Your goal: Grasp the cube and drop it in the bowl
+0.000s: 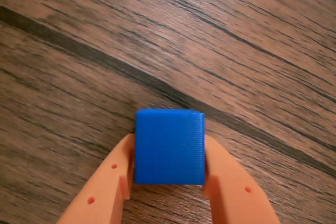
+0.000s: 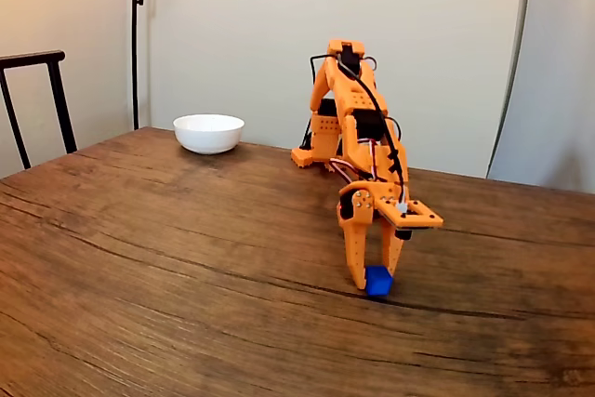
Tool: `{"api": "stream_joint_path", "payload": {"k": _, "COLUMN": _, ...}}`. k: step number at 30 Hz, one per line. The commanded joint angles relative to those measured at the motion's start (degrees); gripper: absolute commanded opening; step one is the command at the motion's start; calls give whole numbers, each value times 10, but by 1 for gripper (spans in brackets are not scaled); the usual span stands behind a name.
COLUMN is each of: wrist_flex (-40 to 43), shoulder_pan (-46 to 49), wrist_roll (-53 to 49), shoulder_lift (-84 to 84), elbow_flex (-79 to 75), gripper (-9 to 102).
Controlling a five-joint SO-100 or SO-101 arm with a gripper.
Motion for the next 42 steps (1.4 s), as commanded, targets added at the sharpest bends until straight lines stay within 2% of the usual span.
{"api": "stream_joint_path", "payload": {"k": 1, "wrist_flex": -5, "shoulder_pan": 6, "wrist_roll": -3, "shoulder_lift": 6, "elbow_flex": -17, "gripper": 7}}
{"api": "stream_joint_path", "payload": {"k": 11, "wrist_flex": -5, "shoulder_pan": 11, "wrist_roll": -3, "shoulder_lift": 17, "elbow_flex": -18, "gripper": 6}}
{"api": "stream_joint_path", "payload": {"k": 20, "wrist_flex": 14, "shoulder_pan": 25, "wrist_roll": -2, "shoulder_lift": 18, "elbow_flex": -99, "gripper": 6}}
{"api": "stream_joint_path", "payload": {"k": 27, "wrist_flex": 190, "shoulder_pan": 48, "wrist_roll": 13, "shoulder_lift": 88, "elbow_flex": -150, "gripper": 6}}
{"api": "stream_joint_path", "payload": {"k": 42, "wrist_flex": 359, "shoulder_pan": 107, "wrist_roll": 34, "shoulder_lift": 217, "elbow_flex": -147, "gripper": 6}}
